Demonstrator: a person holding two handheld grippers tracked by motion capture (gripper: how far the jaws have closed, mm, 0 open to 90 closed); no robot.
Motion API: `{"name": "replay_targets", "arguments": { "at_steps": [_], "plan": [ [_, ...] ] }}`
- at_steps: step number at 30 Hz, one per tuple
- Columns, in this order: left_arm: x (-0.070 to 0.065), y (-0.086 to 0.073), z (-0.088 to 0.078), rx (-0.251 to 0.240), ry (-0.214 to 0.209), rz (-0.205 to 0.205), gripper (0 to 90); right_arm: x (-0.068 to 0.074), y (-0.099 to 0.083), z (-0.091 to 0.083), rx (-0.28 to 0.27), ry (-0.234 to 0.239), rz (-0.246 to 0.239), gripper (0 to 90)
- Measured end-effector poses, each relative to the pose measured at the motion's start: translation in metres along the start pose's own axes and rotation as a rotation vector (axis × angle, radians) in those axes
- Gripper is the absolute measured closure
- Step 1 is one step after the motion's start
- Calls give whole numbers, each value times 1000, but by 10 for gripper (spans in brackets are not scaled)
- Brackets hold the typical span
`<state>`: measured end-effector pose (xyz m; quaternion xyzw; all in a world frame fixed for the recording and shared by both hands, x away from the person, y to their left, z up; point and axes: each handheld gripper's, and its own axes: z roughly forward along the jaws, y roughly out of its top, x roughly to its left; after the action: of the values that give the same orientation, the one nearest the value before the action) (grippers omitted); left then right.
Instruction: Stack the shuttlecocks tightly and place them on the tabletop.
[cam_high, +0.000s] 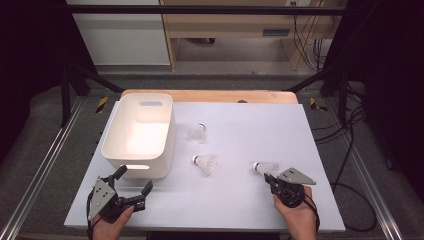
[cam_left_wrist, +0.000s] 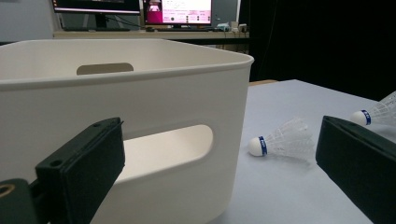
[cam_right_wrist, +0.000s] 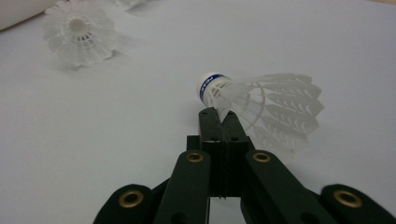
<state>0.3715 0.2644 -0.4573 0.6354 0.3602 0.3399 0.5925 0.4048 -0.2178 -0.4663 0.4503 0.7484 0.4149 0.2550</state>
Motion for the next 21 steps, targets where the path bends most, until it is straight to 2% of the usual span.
{"name": "replay_targets", "arguments": {
  "at_steps": [6, 15, 21],
  "plan": [
    [0, 0, 0, -4, 1, -1, 14, 10, 4, 7, -1, 62, -28, 900],
    [0, 0, 0, -2, 0, 0, 14, 24, 12, 27, 5, 141, -19, 900],
    [0, 0, 0, -3, 0, 2, 14, 34, 16, 37, 12, 176, -25, 900]
  ]
}}
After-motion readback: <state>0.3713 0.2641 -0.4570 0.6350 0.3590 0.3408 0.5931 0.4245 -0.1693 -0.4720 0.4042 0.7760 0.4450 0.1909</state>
